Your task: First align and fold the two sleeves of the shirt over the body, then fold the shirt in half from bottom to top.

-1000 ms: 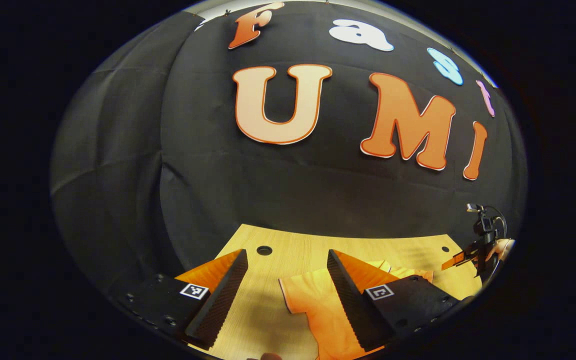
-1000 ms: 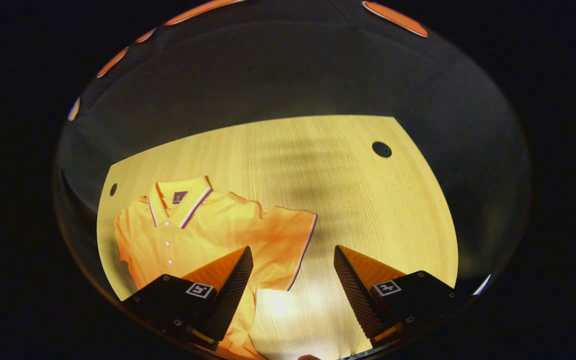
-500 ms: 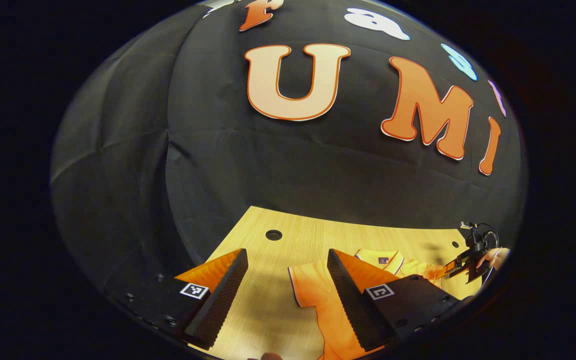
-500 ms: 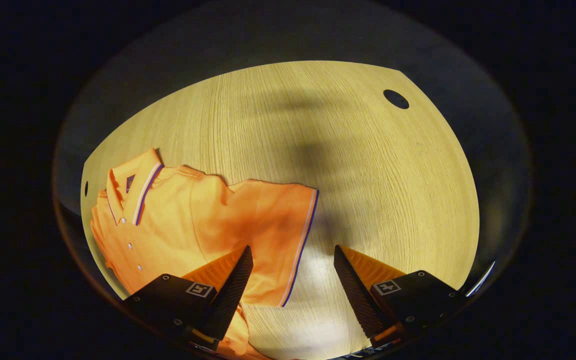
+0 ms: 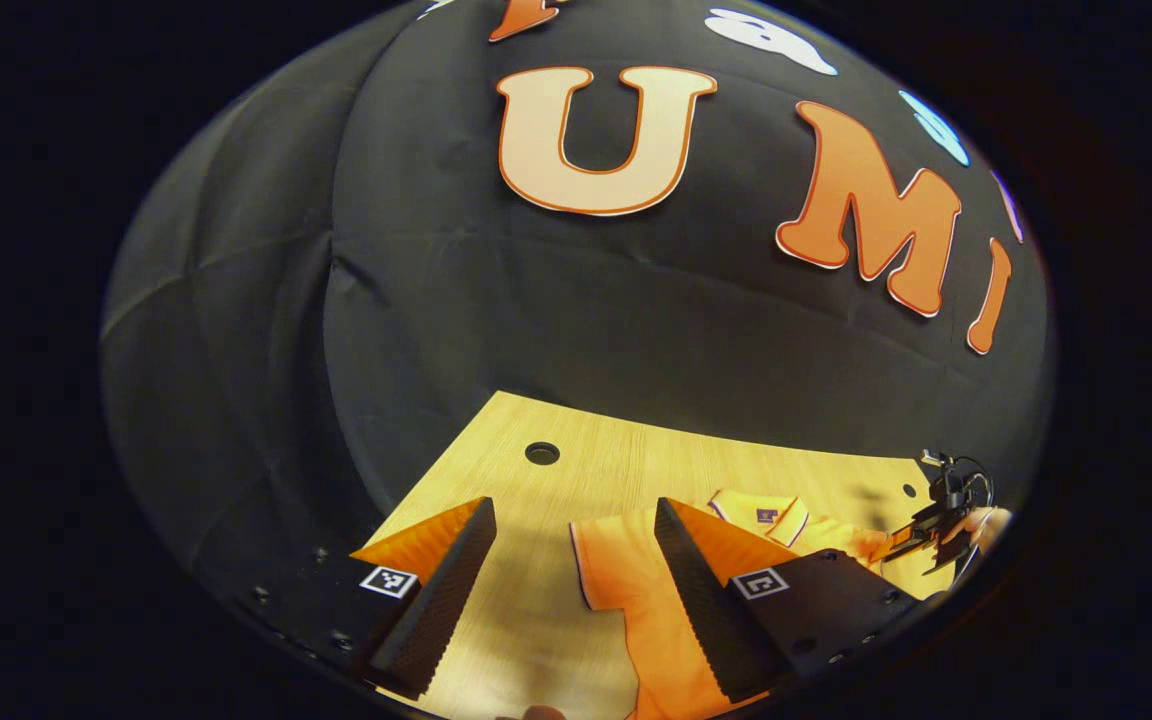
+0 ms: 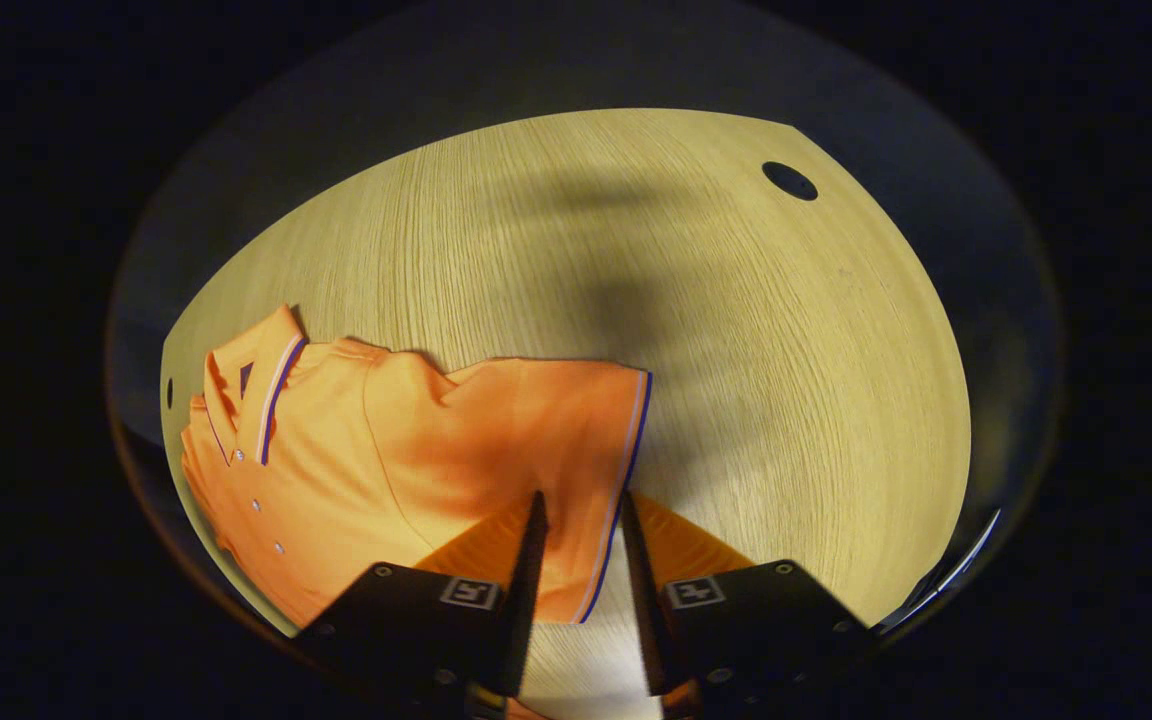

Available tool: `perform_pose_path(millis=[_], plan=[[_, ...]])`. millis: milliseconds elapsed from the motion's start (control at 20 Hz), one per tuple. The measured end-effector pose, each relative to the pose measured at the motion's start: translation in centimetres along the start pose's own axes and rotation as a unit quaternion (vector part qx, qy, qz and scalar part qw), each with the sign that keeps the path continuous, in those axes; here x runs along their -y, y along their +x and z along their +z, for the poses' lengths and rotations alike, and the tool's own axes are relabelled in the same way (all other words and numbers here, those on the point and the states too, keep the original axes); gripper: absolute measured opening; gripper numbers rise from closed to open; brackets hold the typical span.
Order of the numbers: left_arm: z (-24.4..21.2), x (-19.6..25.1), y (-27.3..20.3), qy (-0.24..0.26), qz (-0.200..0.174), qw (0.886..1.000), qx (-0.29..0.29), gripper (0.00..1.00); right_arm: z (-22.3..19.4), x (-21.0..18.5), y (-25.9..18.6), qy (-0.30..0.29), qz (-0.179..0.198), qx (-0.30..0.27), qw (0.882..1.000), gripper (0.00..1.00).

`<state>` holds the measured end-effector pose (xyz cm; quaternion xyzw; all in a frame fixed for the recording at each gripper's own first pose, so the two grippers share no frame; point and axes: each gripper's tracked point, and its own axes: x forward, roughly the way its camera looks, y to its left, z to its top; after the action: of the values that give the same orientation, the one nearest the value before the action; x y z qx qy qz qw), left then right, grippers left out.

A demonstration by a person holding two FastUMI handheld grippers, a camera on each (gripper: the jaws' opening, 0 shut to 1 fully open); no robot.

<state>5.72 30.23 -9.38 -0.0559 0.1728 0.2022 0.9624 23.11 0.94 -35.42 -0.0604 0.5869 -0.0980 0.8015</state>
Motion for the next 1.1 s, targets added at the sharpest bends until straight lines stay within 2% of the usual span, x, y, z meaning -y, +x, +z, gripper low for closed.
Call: perform_pose_path(millis=[100,150,250,500,700,1100], plan=[[0.1,0.0,0.1,0.006,-0.002,1.0,-0.001,0.98,0.1,-0.1,-0.1,0.01,0.016,0.008,1.0,0.07],[0.3,-0.1,0.2,0.009,-0.001,1.0,0.001,0.98,0.0,0.0,-0.1,0.017,0.018,0.013,1.0,0.07],[0.9,0.1,0.1,0.012,-0.003,1.0,0.007,0.98,-0.2,-0.5,-0.3,0.029,0.027,0.011,0.999,0.0],[1.8,-0.9,-0.5,0.013,-0.006,1.0,0.014,0.98,0.4,-1.7,-2.7,0.01,0.024,0.044,0.999,0.0],[2.2,-1.9,-1.1,0.011,-0.013,1.0,0.019,0.98,1.1,-4.1,-6.4,-0.016,0.029,0.079,0.996,0.0],[2.7,-4.5,-2.0,0.014,-0.025,0.999,0.022,0.98,1.0,-11.7,-11.4,-0.052,0.065,0.116,0.99,0.0]])
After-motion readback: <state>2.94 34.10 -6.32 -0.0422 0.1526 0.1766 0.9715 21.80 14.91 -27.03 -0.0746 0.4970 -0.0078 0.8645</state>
